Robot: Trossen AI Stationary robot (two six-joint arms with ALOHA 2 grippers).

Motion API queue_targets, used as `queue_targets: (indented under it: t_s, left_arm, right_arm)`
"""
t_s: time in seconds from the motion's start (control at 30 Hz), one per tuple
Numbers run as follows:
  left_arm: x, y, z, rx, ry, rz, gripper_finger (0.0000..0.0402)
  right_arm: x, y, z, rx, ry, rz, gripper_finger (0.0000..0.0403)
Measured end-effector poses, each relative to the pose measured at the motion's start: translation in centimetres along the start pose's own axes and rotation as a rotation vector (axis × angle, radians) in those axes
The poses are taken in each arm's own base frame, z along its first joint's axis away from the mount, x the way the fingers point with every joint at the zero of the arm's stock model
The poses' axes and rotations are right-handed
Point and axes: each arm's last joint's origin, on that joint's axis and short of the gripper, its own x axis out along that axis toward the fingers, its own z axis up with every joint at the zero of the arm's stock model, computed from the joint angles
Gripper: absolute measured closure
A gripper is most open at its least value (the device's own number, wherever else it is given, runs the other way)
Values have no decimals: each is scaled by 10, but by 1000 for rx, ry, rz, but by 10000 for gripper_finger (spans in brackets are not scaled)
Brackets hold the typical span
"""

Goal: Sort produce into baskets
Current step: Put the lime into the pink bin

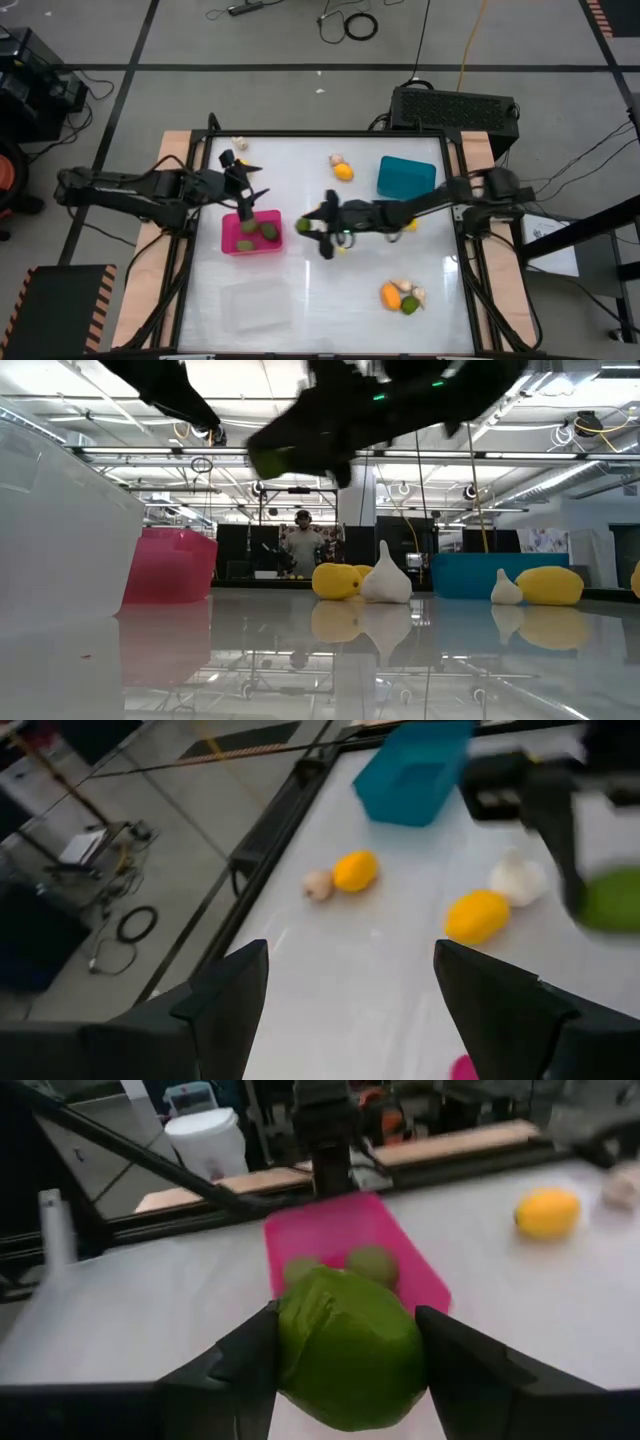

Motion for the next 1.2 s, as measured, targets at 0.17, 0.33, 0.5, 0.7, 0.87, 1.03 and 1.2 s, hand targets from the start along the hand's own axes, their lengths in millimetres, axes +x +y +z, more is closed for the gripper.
queue_targets:
  t_s: [0.17,0.33,0.5,0.7,0.87,1.03,1.2]
  left_arm:
    - [5,11,-1,-20,21,55,110]
    - [6,13,-2,-28,26,48,110]
    - [6,13,-2,-27,28,44,110]
    - [6,12,-4,-30,45,29,110]
    - [6,12,-4,-41,46,7,110]
    - [10,7,-9,-67,29,-55,110]
    - [23,-5,-25,-127,-24,-122,110]
  right_arm:
    - [57,5,6,-76,-21,-4,188]
    - [96,11,10,-115,-10,-3,172]
    - [116,15,14,-122,50,7,147]
    - [115,20,31,-126,136,47,111]
    - [99,22,46,-117,306,18,99]
    - [70,27,58,-58,562,-42,99]
    - [34,43,50,12,885,-91,99]
